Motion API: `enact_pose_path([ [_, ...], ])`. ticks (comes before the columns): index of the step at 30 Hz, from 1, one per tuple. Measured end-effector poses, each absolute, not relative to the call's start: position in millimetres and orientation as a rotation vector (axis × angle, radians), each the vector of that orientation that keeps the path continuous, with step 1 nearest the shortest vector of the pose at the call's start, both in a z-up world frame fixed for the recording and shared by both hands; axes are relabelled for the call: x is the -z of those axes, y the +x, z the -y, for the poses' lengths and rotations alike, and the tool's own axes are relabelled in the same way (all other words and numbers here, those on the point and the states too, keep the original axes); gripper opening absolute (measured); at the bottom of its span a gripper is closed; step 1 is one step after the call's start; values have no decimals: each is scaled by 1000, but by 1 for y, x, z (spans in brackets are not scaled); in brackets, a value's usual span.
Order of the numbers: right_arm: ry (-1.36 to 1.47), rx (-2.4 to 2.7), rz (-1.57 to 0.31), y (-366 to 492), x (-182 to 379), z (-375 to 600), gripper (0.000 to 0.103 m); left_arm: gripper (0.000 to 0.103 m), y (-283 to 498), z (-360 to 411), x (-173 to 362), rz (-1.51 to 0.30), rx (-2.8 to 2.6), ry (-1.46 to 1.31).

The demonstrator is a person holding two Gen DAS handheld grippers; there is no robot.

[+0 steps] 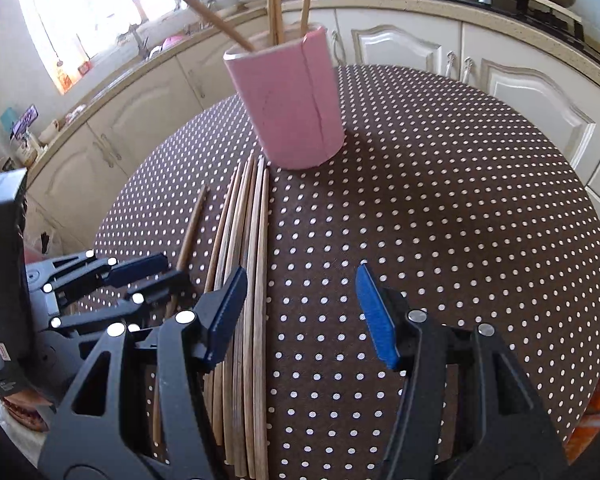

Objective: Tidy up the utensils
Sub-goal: 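Close the left gripper on one chopstick while the right gripper closes on another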

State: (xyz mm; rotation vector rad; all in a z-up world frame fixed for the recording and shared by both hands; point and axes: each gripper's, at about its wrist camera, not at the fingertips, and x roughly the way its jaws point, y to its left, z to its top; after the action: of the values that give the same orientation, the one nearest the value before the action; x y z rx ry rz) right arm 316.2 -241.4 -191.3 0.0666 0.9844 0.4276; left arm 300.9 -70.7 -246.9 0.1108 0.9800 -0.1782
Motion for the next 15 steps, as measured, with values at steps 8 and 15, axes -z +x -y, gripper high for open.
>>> enact_pose_path([
  [8, 55, -498, -1099, 338, 194, 224, 34, 10, 316, 53, 244, -991, 204, 76],
  [15, -26, -475, -1147, 354, 196, 203, 33, 8, 320, 46, 246, -999, 227, 33],
])
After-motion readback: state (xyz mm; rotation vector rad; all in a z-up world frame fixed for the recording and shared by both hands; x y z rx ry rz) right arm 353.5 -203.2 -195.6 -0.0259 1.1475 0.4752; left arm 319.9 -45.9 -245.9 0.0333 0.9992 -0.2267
